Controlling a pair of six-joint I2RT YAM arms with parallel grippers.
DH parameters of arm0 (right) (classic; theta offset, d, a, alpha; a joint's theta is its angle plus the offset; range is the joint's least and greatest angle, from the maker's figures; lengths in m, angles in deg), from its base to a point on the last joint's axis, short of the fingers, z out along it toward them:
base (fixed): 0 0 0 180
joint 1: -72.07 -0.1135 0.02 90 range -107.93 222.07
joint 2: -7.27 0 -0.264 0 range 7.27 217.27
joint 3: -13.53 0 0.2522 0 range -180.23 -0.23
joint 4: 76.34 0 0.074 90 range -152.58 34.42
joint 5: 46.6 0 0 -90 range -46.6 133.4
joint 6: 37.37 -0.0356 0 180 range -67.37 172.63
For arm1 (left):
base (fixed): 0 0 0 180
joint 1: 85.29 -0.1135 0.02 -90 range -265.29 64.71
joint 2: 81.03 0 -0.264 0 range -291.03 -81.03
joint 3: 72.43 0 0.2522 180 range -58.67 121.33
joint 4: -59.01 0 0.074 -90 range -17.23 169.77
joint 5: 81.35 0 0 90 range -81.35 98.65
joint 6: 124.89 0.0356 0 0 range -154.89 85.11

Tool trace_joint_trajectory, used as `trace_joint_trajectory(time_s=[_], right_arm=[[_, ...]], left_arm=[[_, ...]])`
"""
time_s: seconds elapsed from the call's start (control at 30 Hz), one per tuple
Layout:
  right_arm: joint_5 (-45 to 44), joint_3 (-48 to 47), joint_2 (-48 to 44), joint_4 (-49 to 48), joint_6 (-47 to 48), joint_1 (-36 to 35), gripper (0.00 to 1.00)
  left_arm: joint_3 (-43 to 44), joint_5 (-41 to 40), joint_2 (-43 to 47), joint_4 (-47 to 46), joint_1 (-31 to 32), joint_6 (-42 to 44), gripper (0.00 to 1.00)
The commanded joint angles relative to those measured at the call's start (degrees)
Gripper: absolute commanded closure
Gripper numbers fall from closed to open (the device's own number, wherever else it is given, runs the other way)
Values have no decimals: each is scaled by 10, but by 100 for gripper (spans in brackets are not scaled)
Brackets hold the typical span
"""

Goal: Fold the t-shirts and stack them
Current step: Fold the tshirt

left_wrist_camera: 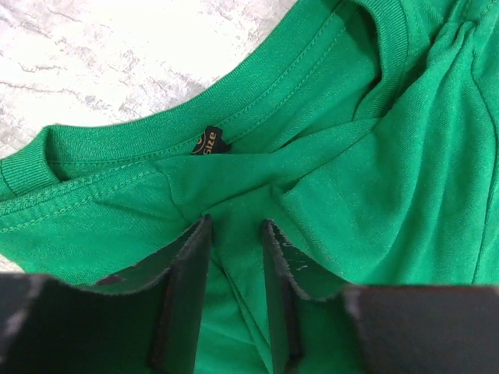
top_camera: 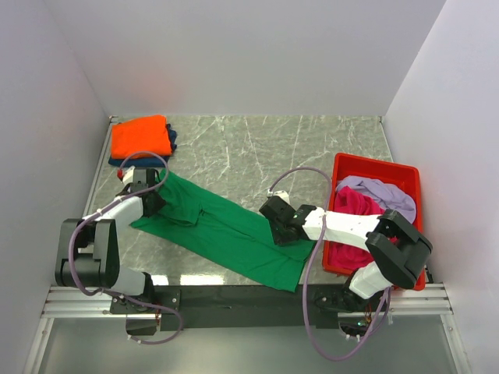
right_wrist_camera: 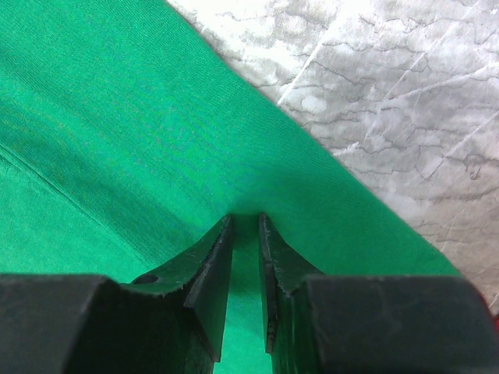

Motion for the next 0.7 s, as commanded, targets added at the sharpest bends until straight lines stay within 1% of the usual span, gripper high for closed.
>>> trace_joint_trajectory(time_s=[0.0,0.03,0.1,0.13,0.2,0.23,0.27,0.67], right_arm=[[4,17,-2,10,0,-3,73],[5,17,-1,10,0,-4,73],[6,16,-1,10,1,-3,73],[5,16,-1,9,0,-3,73],[6,16,-1,9,0,-4,73],[6,16,0,9,0,-4,73],[6,16,0,10,1,-3,73],[2,13,-3,15,3,-3,73]], left_arm=[[20,12,1,-5,-2,3,64],[19,13,1,-5,-2,4,70],[20,13,2,-3,-2,4,78],[20,9,5,-1,-2,3,85],[19,-1,12,4,-2,2,92],[17,-11,19,7,-2,0,97],[16,-15,24,8,-2,-2,99],[-7,-35,92,26,-2,-19,99]])
